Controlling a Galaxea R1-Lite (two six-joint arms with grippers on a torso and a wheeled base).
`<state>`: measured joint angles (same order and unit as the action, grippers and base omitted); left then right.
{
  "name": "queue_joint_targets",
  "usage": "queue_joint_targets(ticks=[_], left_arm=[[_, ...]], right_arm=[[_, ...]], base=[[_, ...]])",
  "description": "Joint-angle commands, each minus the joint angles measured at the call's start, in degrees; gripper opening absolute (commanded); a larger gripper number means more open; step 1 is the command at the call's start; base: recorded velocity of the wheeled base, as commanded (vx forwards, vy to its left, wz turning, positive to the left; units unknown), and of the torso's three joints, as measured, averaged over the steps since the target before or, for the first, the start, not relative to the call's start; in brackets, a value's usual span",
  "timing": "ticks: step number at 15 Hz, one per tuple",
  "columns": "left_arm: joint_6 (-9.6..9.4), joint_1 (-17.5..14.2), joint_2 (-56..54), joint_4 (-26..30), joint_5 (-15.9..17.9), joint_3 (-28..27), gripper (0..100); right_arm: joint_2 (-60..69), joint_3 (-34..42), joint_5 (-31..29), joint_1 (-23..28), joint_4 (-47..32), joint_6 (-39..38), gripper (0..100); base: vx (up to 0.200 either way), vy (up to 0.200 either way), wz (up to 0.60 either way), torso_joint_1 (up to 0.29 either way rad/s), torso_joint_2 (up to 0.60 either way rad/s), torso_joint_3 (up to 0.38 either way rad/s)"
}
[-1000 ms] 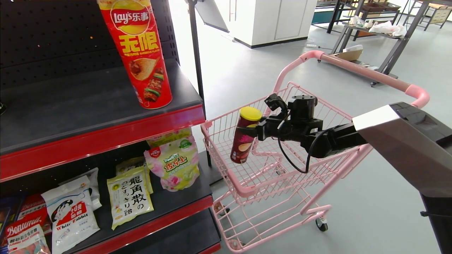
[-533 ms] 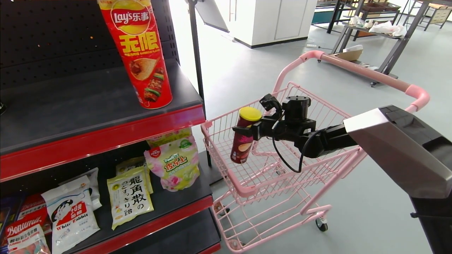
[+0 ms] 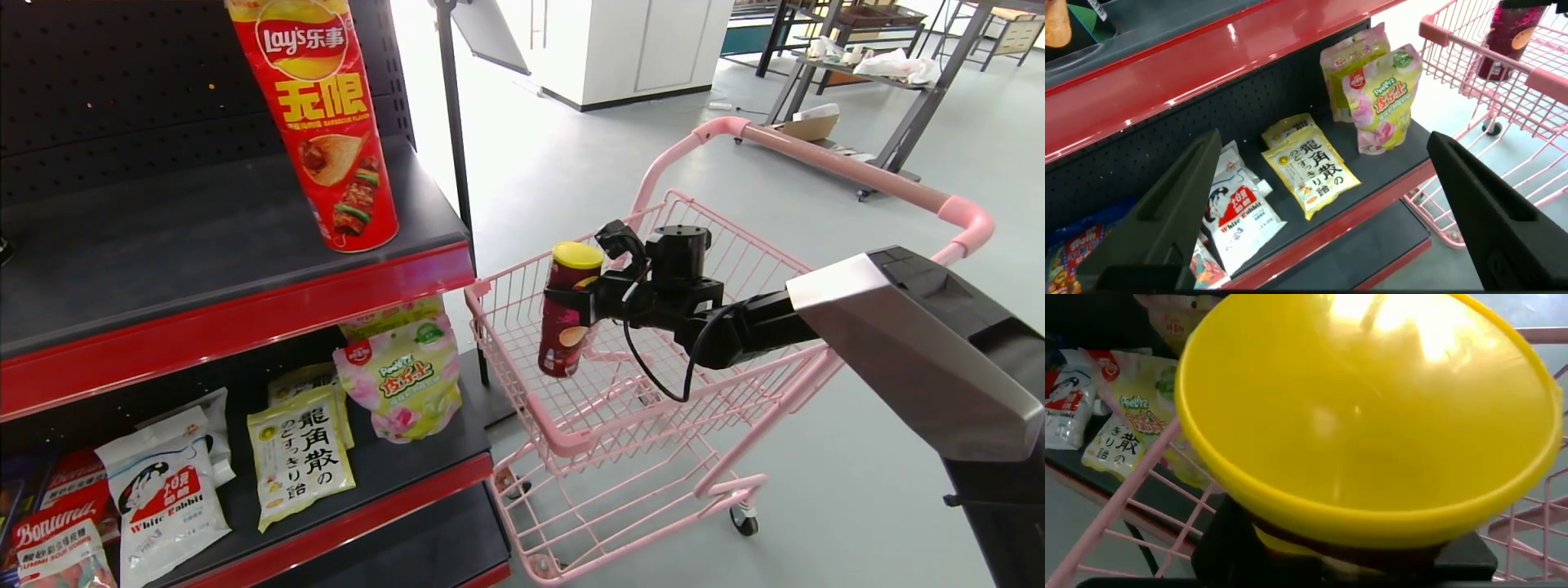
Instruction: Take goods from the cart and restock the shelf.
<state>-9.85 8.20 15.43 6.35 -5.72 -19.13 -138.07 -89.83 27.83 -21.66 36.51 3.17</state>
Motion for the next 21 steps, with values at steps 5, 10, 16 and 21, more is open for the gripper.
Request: queue_joint_targets(ticks=[5, 10, 16, 21], left_arm=[[0.01, 0.0, 0.8, 0.0, 0.0, -0.7, 100], [-4.83, 0.0, 10.6, -1.0, 1.9, -5.8, 100], [-7.29, 0.0, 15.2, -4.9, 3.4, -5.5, 100], [-9.22, -0.1, 15.6, -7.1, 1.7, -5.1, 100]], right_arm=[[33.1, 17.8, -3.5, 3.8, -7.0, 0.0, 0], [62.7, 34.4, -15.2, 4.6, -17.9, 0.0, 0], [83.6, 47.3, -22.2, 7.8, -31.6, 3.1, 0], [86.0, 50.4, -23.4, 10.0, -31.6, 4.0, 0]], base=[[0.0, 0.0, 0.0, 0.0, 0.0, 0.0], [0.0, 0.0, 0.0, 0.0, 0.0, 0.0], [0.0, 0.0, 0.0, 0.0, 0.0, 0.0], [-0.04, 0.0, 0.0, 0.001, 0.0, 0.0]])
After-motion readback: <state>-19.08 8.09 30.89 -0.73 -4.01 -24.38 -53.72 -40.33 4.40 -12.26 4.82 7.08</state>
